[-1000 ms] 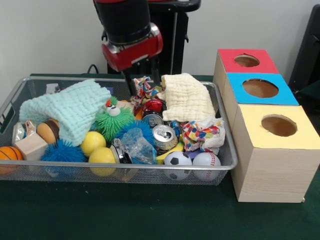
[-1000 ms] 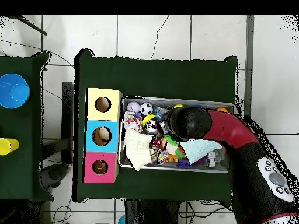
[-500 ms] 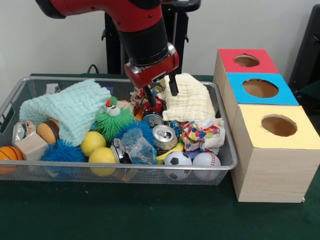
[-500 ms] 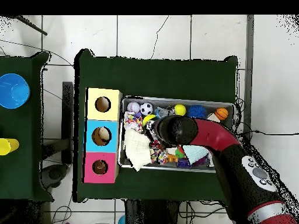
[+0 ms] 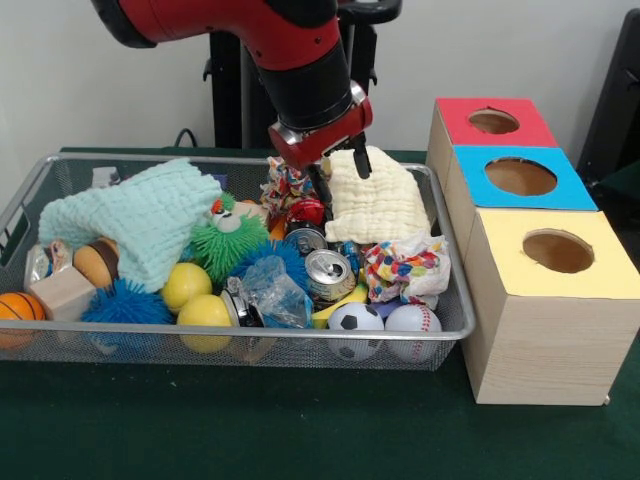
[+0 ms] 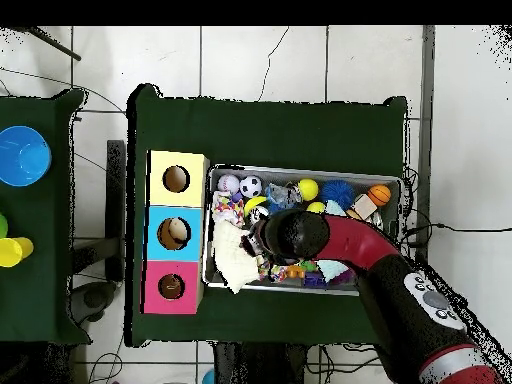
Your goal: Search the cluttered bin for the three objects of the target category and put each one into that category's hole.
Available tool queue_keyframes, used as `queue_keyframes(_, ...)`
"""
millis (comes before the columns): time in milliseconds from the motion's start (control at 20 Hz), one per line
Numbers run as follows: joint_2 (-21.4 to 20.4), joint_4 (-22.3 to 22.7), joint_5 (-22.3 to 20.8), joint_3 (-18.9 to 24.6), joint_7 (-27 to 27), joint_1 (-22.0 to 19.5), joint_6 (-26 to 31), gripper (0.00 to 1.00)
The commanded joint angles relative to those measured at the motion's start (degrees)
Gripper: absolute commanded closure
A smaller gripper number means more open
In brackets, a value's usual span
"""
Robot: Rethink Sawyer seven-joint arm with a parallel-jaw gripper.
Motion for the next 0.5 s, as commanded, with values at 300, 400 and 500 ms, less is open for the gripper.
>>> queue_keyframes(300,6.0,3.8,0.6,2.7,6.2,-1.6,-8.5,0.0)
queue_keyframes(400,7.2,3.8,-0.3,2.3,5.8,-1.6,-9.8,0.0)
queue_keyframes(500,8.1,3.8,-0.8,2.4,5.3,-1.9,-10.7,0.0)
